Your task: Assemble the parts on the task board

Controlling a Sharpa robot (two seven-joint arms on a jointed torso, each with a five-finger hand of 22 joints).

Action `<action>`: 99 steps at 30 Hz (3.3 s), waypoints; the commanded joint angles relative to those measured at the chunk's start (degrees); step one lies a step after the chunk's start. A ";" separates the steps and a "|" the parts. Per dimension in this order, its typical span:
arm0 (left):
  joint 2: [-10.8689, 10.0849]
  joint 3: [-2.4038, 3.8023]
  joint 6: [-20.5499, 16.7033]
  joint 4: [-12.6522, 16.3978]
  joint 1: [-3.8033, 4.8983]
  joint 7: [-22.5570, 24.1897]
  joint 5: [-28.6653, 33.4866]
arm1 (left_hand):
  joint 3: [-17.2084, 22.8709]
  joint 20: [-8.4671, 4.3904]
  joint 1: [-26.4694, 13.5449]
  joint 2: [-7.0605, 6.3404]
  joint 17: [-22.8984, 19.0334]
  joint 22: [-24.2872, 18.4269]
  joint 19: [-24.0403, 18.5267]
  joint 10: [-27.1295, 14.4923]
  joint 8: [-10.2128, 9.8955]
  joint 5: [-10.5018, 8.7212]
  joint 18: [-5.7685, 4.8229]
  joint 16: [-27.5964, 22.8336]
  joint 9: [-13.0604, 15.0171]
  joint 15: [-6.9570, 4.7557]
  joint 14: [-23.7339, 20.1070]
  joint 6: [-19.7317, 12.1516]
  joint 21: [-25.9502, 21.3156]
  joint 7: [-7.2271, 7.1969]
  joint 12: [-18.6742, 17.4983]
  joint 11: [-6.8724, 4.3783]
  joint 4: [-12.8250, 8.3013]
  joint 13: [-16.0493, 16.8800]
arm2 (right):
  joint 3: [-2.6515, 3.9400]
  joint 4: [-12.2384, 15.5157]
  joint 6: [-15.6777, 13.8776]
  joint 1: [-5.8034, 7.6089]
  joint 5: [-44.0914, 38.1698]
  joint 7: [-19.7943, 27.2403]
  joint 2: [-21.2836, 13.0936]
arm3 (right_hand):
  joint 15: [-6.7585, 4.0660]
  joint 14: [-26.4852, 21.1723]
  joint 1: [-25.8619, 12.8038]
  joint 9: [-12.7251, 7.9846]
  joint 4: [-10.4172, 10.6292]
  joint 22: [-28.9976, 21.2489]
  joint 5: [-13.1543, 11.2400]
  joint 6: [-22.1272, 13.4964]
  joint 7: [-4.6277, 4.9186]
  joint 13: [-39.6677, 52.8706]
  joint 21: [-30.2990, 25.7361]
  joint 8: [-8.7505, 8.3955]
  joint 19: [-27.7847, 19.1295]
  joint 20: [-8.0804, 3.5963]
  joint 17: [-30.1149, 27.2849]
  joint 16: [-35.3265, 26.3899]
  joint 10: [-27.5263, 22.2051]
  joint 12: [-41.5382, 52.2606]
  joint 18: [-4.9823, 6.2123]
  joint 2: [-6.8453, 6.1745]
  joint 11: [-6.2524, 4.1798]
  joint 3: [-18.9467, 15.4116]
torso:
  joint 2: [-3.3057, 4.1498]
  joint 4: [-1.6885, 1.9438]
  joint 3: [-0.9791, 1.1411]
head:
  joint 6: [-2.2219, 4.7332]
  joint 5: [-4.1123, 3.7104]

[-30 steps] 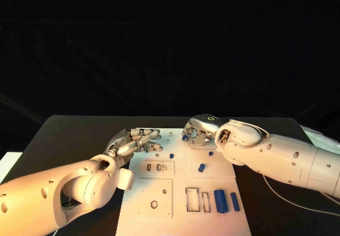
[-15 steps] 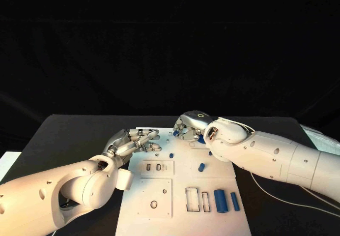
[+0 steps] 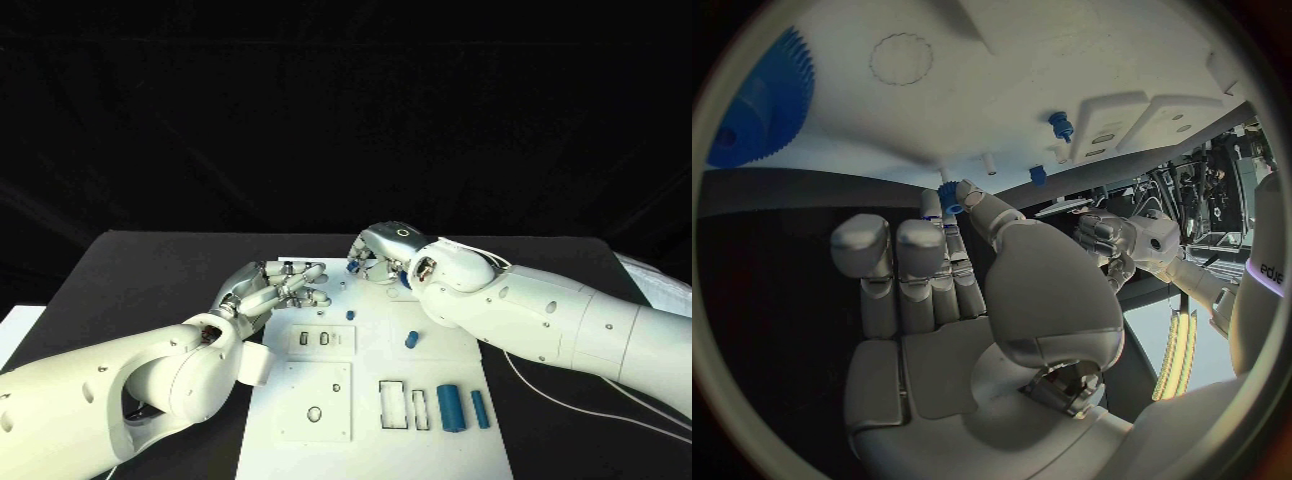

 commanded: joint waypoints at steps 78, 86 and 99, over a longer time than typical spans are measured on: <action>0.27 0.02 1.43 -1.65 0.00 -0.28 -0.34 | 0.42 0.31 0.19 0.45 0.33 -0.17 -0.19 -0.12 -0.34 0.29 0.58 0.34 0.02 0.02 -0.65 -0.02 -0.45 0.31 -0.34 0.19 -0.95 0.00 | 0.99 11.90 10.63 1.17 8.38 -8.67 -17.10 | -0.43 1.90 5.44 -0.79 9.49 9.29 3.40 -10.13 1.49 40.05 6.79 -0.71 3.41 -0.41 17.48 14.29 -0.61 42.13 -2.00 -6.38 -0.48 -12.76 | -0.65 -1.48 0.92 | 0.42 0.24; 0.27 0.02 1.39 -1.61 -0.02 -0.29 -0.34 | 0.45 0.31 0.21 0.46 0.36 -0.17 -0.17 -0.10 -0.34 0.29 0.59 0.37 0.03 0.01 -0.64 0.00 -0.44 0.30 -0.34 0.18 -0.98 0.00 | 0.96 10.45 10.45 1.16 7.82 -9.86 -15.58 | -0.22 2.63 6.04 -0.72 10.66 11.24 4.05 -10.22 1.65 47.68 7.92 -0.67 4.15 -0.20 23.33 17.66 0.96 49.06 -2.34 -5.79 -0.30 -13.19 | -0.69 -1.43 0.81 | 0.32 0.22; 0.26 0.02 1.12 -1.68 -0.03 -0.28 -0.34 | 0.61 0.29 0.43 0.41 0.50 -0.18 -0.10 -0.20 -0.43 0.28 0.61 0.51 0.01 -0.02 -0.66 -0.11 -0.43 0.33 -0.42 0.19 -1.31 -0.02 | 0.90 8.68 11.97 1.11 10.70 -10.29 -13.75 | -0.09 2.70 5.51 -0.65 12.06 11.94 4.83 -10.10 1.73 50.41 8.41 -0.58 4.31 -0.05 24.79 18.52 1.18 51.34 -2.44 -5.33 -0.18 -13.61 | -0.65 -1.42 0.88 | 0.05 0.45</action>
